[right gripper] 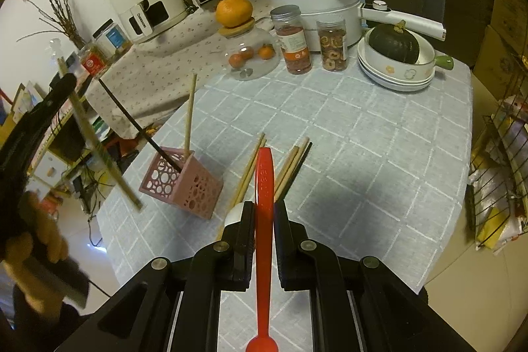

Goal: Organize utensils

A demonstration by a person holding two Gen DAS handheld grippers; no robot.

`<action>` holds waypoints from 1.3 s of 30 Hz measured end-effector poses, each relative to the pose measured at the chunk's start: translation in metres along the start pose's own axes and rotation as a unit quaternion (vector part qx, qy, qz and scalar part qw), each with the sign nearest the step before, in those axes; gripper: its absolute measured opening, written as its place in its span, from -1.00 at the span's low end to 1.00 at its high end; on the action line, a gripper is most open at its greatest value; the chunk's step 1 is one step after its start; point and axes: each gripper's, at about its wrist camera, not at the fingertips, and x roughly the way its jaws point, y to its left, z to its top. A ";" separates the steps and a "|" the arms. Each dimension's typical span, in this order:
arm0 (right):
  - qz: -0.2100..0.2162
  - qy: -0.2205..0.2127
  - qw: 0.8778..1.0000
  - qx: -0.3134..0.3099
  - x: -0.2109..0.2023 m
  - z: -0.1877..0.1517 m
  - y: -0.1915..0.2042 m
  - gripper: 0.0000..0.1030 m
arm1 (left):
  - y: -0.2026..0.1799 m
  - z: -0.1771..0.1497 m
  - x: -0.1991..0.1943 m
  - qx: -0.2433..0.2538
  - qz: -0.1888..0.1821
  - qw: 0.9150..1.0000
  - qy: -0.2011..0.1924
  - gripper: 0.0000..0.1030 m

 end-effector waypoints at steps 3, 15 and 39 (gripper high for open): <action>0.001 0.001 1.000 0.002 0.001 0.000 0.001 -0.79 | 0.006 -0.004 0.010 -0.004 0.013 1.000 -0.011 -0.88; 0.000 -0.003 1.000 0.008 0.004 0.001 0.000 -0.79 | 0.005 -0.028 0.040 0.009 0.046 0.999 0.009 -0.88; 0.053 -0.187 0.981 -0.001 -0.002 0.039 0.077 -0.79 | 0.043 -0.018 -0.001 0.018 0.047 0.976 0.210 0.12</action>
